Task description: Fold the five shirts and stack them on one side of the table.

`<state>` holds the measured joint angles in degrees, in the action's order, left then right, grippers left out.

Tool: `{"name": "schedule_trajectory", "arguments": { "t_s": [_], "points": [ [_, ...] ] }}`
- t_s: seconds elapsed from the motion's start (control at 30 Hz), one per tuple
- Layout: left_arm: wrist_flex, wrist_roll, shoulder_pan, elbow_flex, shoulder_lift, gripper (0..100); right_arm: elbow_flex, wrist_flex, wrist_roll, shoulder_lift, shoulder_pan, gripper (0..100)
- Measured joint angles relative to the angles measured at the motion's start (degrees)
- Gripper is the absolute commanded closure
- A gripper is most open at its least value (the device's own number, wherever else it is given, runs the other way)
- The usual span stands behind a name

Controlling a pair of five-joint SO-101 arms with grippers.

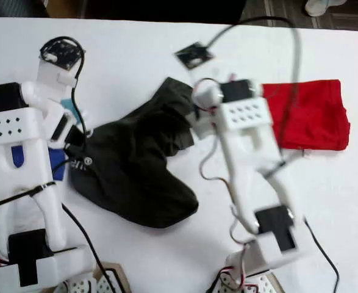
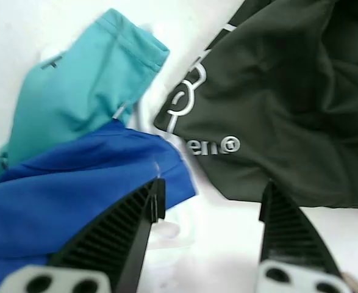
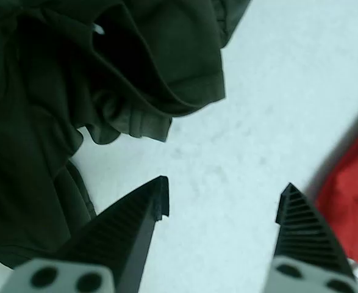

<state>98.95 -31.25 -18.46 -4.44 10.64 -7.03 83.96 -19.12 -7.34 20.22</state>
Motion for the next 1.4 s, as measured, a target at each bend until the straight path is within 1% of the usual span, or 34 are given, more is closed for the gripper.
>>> {"name": "schedule_trajectory", "arguments": {
  "t_s": [0.1, 0.2, 0.27, 0.33, 0.37, 0.4, 0.47, 0.5, 0.63, 0.73, 0.8, 0.83, 0.9, 0.93, 0.97, 1.07, 1.13, 1.27, 1.4],
  "points": [
    [1.1, 1.2, 5.0, 2.5, 0.0, 73, -5.5, 1.0, 0.0, -7.2, 3.6, 70.8],
    [-0.4, 1.7, 10.8, 9.6, 0.0, 73, -10.0, 1.2, 0.0, -14.2, 5.2, 72.4],
    [-2.3, 2.1, 13.5, 14.4, 0.0, 73, -13.0, 1.2, 0.0, -18.7, 4.9, 80.6],
    [-5.3, 2.7, 14.5, 17.9, 0.0, 73, -15.9, 1.3, 0.0, -22.8, 4.8, 95.5],
    [-6.6, 3.0, 14.9, 19.3, 0.0, 73, -17.6, 1.3, 0.0, -24.5, 4.7, 99.6],
    [-7.6, 3.2, 15.4, 20.7, 0.0, 73, -19.4, 1.3, 0.0, -26.2, 4.2, 96.1],
    [-9.6, 3.2, 15.6, 23.1, 0.0, 73, -23.0, 1.6, 0.0, -28.4, 2.5, 98.2],
    [-10.3, 3.2, 15.3, 24.4, 0.0, 73, -25.0, 2.4, 0.0, -28.7, 1.4, 97.6],
    [-12.8, 3.2, 15.5, 28.4, 0.0, 73, -34.5, 7.6, 0.0, -29.0, -2.9, 97.8],
    [-16.5, 3.2, 15.3, 30.9, 0.0, 73, -42.0, 11.6, 0.0, -29.0, -5.9, 97.8],
    [-18.7, 3.2, 15.3, 32.6, 0.0, 78, -44.7, 13.1, 0.0, -28.6, -7.4, 97.8],
    [-19.8, 3.2, 15.4, 33.3, 0.0, 83, -44.8, 13.4, 0.0, -28.0, -8.0, 97.8],
    [-21.5, 3.2, 15.4, 34.9, 0.0, 96, -44.6, 13.6, 0.0, -25.8, -9.1, 97.8],
    [-22.1, 3.2, 15.4, 35.3, -0.1, 99, -44.0, 13.8, 0.0, -24.3, -9.7, 97.8],
    [-22.4, 3.2, 15.4, 35.3, -0.1, 96, -43.2, 13.8, 0.0, -22.2, -10.2, 97.8],
    [-22.8, 3.1, 14.3, 35.1, -0.1, 98, -40.0, 14.0, 0.0, -14.7, -12.1, 97.8],
    [-22.2, 3.1, 12.6, 32.4, -0.1, 97, -37.3, 14.0, -1.9, -8.4, -13.5, 97.8],
    [-16.4, 0.9, 8.1, 20.7, -0.1, 97, -32.7, 14.0, -8.8, 3.4, -14.8, 97.8],
    [-10.0, -1.6, 4.7, 7.0, -0.1, 97, -32.5, 14.0, -12.0, 11.9, -15.1, 97.8]
  ]
}}
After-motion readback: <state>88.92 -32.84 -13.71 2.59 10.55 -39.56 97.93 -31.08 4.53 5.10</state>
